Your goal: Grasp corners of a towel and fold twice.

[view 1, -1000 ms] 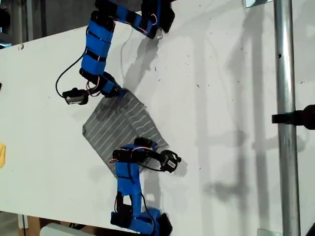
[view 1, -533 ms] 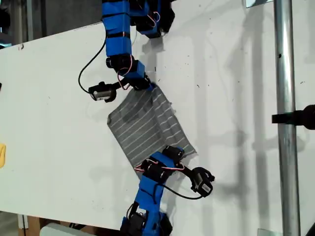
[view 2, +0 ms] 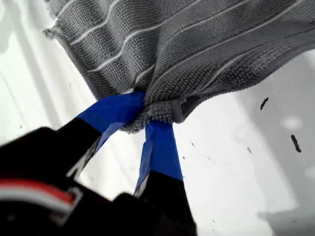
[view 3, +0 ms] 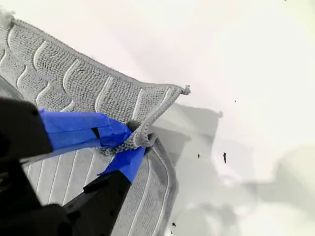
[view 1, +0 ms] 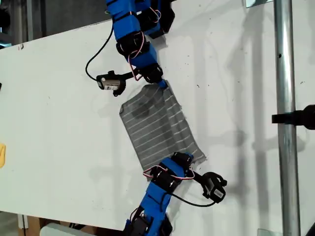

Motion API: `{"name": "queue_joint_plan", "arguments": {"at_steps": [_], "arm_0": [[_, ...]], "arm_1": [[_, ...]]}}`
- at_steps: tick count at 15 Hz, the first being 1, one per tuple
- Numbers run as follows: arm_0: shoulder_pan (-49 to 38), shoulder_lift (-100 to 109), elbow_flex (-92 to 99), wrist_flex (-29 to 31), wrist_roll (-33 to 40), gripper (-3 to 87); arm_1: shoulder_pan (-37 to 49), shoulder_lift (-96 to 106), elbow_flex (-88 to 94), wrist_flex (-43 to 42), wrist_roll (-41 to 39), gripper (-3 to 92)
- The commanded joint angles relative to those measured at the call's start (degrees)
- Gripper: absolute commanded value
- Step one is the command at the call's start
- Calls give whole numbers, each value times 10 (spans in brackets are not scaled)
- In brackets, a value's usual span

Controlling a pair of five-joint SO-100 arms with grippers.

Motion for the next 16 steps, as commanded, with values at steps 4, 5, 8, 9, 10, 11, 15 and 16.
{"name": "queue_joint_plan", "arguments": {"at_steps": [4,5,8,9,10,11,15,16], "arm_0": [[-35,212,113,59,-15,-29],[-57,278,180,59,-16,-29],[-134,462,379,54,4,-29],[-165,511,432,54,21,-29],[-200,555,483,54,39,-29],[-234,597,525,44,64,-29],[-328,708,622,11,161,-28],[-326,723,645,-7,161,-28]], "arm_1": [[198,-40,-62,-36,-178,-3],[237,-76,-100,-37,-217,-3],[331,-208,-234,-59,-317,-3],[354,-248,-273,-72,-342,-3],[374,-285,-313,-83,-362,-3],[392,-323,-357,-85,-378,-3],[435,-387,-464,-91,-414,-3],[439,-387,-462,-83,-415,-3]]}}
